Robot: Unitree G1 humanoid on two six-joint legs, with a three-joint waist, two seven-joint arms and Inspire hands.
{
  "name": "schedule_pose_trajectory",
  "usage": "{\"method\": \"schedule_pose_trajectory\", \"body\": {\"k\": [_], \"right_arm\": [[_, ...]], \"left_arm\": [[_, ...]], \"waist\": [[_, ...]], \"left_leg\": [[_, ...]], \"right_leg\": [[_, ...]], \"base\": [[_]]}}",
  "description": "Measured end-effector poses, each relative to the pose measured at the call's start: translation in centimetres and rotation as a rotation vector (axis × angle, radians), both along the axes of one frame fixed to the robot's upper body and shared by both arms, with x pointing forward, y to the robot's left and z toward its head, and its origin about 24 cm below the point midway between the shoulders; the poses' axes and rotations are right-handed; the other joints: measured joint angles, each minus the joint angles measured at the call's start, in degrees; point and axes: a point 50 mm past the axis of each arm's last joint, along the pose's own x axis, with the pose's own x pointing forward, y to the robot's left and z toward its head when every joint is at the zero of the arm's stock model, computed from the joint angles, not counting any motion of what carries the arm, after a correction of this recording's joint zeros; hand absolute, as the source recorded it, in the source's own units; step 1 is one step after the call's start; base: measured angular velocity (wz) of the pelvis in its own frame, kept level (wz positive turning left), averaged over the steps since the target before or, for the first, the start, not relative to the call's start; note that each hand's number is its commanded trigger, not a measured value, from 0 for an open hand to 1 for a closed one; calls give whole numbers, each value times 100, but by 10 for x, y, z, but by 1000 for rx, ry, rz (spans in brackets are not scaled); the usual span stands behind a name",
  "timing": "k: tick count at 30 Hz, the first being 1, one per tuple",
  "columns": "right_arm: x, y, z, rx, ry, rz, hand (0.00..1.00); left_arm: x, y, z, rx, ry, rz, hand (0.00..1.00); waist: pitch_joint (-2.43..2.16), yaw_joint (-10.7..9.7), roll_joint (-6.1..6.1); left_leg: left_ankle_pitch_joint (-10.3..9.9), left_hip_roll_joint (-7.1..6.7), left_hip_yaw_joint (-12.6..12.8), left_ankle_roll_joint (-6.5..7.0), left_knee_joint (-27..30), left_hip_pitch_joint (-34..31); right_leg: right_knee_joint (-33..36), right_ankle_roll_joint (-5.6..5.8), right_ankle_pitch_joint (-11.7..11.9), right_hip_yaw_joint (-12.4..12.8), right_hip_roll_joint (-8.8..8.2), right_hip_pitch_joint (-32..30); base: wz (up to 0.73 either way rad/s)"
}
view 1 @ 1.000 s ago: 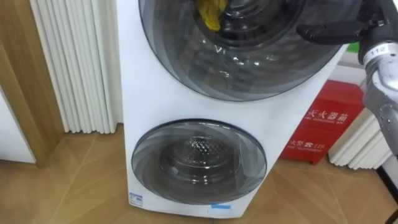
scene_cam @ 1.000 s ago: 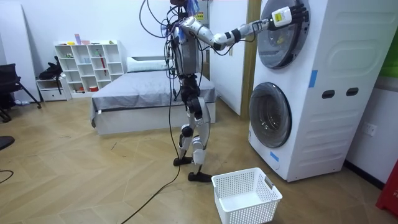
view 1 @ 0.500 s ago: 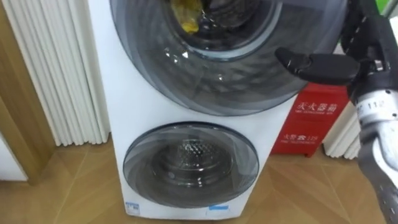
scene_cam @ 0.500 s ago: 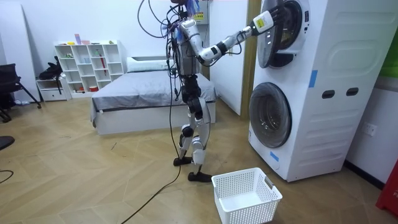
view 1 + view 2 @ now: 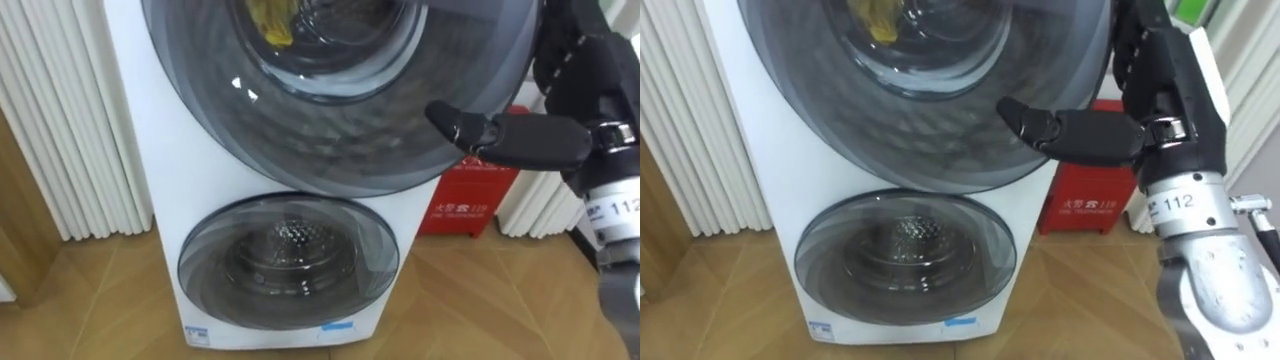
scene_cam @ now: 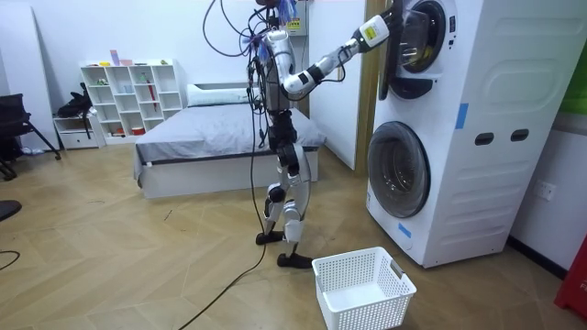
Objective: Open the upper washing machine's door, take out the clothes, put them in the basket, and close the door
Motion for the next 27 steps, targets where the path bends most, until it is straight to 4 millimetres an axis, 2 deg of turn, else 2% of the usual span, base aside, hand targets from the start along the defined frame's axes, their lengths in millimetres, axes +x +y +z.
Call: {"method": "schedule_pose_trajectory", "body": {"k": [7,11,19,27], "right_arm": [[-11,7,15,-33,-73,64,0],[-13,11,19,-42,-93,95,0],[-15,15,22,-49,-109,123,0],[-16,20,21,3,-120,146,0]], "left_arm": [[-2,0,0,-1,4,0,0],[3,-1,0,-3,-8,-7,0],[9,-1,0,-3,-24,-17,0],[3,-1,-1,-25,-4,-15,0]], "waist": [[8,4,42],[8,3,61],[1,9,50],[-16,115,19]], "left_leg": [[1,1,61,1,25,2],[2,1,60,1,34,-3],[6,2,69,-2,41,-19],[11,8,118,-9,76,-12]], "right_leg": [[2,3,-8,11,-12,8],[18,4,-10,13,-15,0],[18,-5,-10,19,-15,-22],[13,-17,-3,24,2,-29]], "base": [[0],[0],[0],[-3]]}}
